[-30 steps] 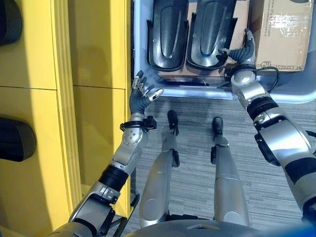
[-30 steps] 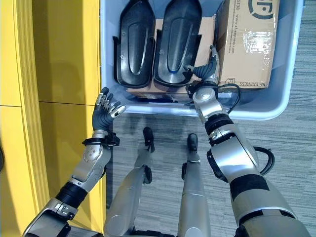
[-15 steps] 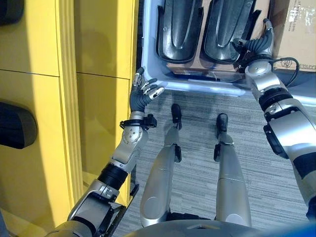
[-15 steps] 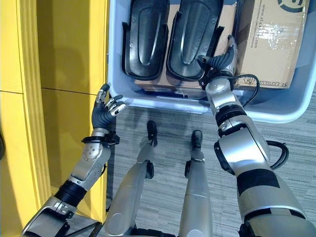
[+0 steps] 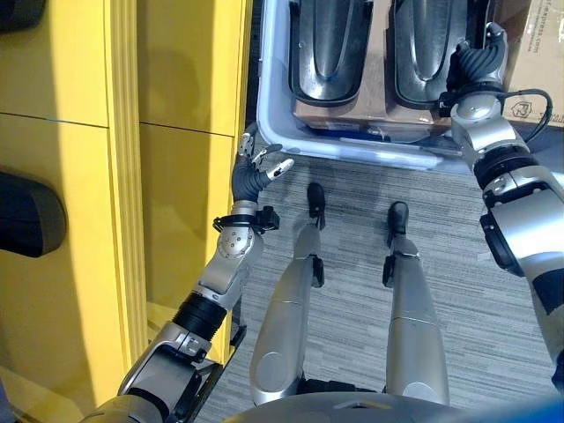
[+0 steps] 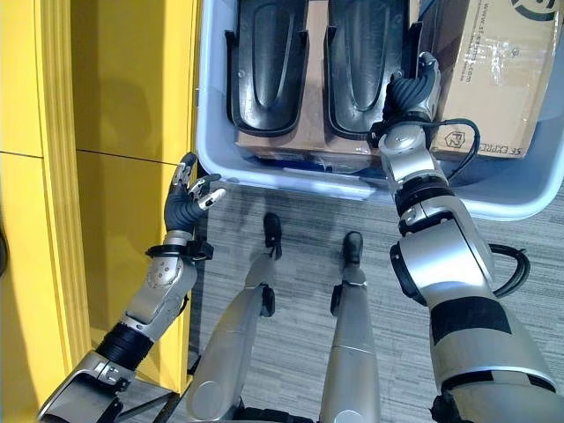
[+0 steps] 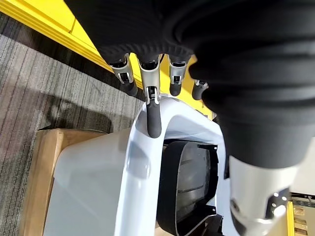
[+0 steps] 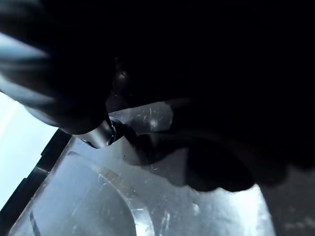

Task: Move parts from the plastic box to the shelf.

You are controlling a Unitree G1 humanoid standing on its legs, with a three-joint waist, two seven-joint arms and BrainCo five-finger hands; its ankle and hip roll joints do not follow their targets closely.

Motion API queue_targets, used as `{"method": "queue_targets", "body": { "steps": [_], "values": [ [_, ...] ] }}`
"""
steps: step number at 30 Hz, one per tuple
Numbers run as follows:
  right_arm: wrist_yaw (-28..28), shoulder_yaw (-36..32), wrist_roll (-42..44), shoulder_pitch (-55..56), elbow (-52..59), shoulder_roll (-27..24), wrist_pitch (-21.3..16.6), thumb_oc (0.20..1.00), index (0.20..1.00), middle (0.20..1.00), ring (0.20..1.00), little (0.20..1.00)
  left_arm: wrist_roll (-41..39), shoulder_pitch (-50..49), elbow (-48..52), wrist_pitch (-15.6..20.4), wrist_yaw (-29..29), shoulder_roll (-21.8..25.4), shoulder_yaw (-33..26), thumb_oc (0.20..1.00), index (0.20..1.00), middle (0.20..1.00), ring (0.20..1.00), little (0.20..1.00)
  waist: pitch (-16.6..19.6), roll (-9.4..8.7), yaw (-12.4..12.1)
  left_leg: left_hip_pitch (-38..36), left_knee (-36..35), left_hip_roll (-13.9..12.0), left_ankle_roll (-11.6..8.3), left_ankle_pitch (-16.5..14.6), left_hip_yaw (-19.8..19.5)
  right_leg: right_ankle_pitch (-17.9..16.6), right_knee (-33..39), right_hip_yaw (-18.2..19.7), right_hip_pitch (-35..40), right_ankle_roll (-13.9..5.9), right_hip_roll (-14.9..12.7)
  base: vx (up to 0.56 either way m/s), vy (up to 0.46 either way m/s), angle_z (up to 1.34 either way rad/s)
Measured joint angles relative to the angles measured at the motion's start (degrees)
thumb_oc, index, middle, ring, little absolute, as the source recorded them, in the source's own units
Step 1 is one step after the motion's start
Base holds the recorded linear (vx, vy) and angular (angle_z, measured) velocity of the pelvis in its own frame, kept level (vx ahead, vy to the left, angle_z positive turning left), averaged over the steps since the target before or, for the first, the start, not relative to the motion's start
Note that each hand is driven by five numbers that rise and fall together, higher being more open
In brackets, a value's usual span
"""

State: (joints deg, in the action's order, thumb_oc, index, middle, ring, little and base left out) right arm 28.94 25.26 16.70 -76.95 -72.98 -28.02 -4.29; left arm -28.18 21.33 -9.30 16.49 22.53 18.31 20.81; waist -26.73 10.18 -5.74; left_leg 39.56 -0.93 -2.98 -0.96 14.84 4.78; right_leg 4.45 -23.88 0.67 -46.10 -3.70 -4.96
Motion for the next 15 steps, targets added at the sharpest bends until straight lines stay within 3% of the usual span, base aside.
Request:
{"method": "queue_targets", "body": {
  "steps": [15],
  "values": [
    [-0.9, -3.1, 4.1, 6.9, 6.7, 1.4, 1.4, 0.2, 0.2, 0.2, 0.2, 0.2, -0.6, -0.9, 0.0, -0.6, -0.2, 0.3, -0.1, 1.0, 1.0, 1.0, 1.0, 1.0, 0.1, -0.21, 1.0, -4.8, -0.1, -0.1, 0.04, -0.1, -0.8, -0.2, 1.6, -0.8, 5.8, 0.02, 0.0, 0.0, -0.002, 0.01]
  ]
}}
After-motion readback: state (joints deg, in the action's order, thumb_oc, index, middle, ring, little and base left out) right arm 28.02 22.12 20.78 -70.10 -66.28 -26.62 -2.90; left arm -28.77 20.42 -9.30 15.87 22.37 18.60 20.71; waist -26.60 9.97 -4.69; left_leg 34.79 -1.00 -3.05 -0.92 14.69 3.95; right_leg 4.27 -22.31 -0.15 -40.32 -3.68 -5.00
